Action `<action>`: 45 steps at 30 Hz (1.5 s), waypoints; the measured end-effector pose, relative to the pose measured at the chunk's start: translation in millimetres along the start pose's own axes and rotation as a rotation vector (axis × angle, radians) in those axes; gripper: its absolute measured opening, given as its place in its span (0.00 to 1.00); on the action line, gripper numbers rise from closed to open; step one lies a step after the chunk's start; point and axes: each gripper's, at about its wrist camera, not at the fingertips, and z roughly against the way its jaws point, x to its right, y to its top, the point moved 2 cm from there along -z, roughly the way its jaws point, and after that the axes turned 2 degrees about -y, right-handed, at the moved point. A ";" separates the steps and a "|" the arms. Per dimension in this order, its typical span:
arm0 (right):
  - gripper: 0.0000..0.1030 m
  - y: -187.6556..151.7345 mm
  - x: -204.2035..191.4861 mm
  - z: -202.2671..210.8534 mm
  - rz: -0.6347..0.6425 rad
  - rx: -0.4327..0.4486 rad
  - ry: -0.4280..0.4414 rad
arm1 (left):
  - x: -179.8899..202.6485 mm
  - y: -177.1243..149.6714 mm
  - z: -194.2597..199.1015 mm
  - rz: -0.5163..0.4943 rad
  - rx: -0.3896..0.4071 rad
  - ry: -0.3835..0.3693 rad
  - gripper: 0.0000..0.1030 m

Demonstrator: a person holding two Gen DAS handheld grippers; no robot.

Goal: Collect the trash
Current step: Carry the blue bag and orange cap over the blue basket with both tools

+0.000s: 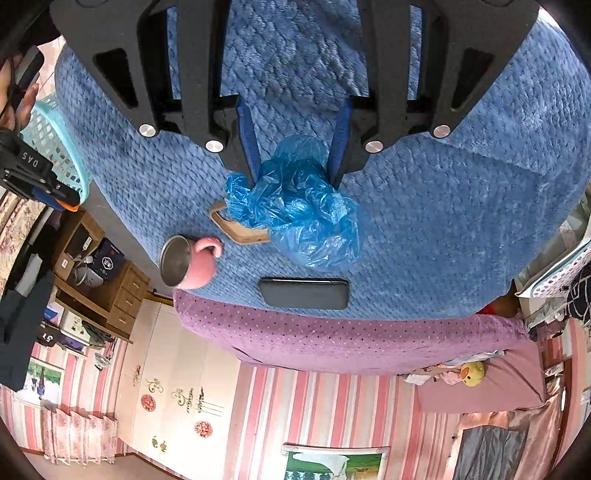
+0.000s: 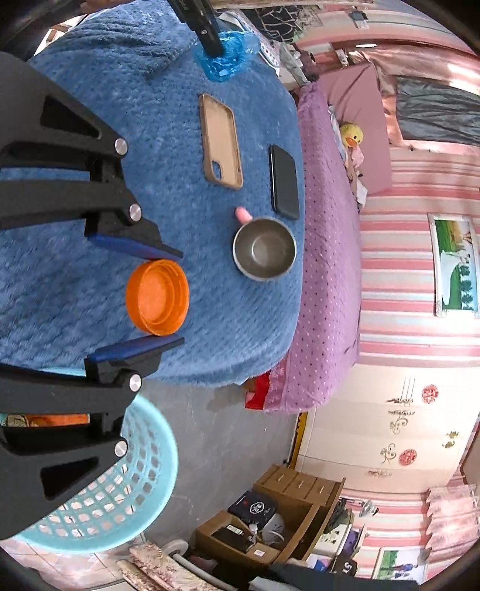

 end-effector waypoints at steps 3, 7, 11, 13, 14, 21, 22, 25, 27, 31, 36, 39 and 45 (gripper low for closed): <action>0.39 -3.1 8.7 4.4 0.004 0.001 -0.011 | 6.4 -4.8 -6.1 -0.008 -0.015 -0.007 0.33; 0.39 -7.4 24.4 11.5 -0.005 0.009 -0.030 | 25.7 -9.5 -11.0 -0.033 -0.027 -0.029 0.33; 0.39 -11.5 41.4 13.3 -0.027 0.008 -0.046 | 53.5 -10.1 -9.6 -0.078 -0.010 -0.054 0.33; 0.39 -13.1 51.5 15.3 -0.038 0.011 -0.058 | 70.9 -8.8 -10.7 -0.103 -0.006 -0.062 0.33; 0.39 -13.9 57.7 16.9 -0.046 0.015 -0.063 | 80.3 -7.8 -11.8 -0.114 -0.005 -0.069 0.33; 0.39 -17.7 95.7 26.7 -0.083 0.041 -0.133 | 142.9 -9.4 -17.9 -0.132 -0.003 -0.150 0.33; 0.39 -18.0 101.8 27.5 -0.085 0.042 -0.146 | 154.4 -10.5 -18.9 -0.146 -0.001 -0.155 0.33; 0.39 -20.4 119.0 30.1 -0.097 0.048 -0.167 | 180.7 -14.2 -22.4 -0.168 -0.001 -0.177 0.33; 0.39 -22.2 130.1 31.4 -0.095 0.051 -0.187 | 195.4 -16.4 -25.2 -0.178 -0.006 -0.195 0.33; 0.39 -25.6 151.2 33.1 -0.105 0.052 -0.209 | 227.1 -22.6 -30.9 -0.209 -0.023 -0.232 0.33; 0.39 -32.9 174.1 35.0 -0.125 0.047 -0.238 | 263.0 -33.8 -39.3 -0.244 -0.049 -0.273 0.33; 0.39 -38.9 186.9 36.1 -0.134 0.034 -0.276 | 283.2 -39.8 -44.9 -0.261 -0.067 -0.298 0.33; 0.39 -46.1 204.3 33.6 -0.157 0.011 -0.294 | 319.0 -50.3 -52.5 -0.304 -0.082 -0.333 0.33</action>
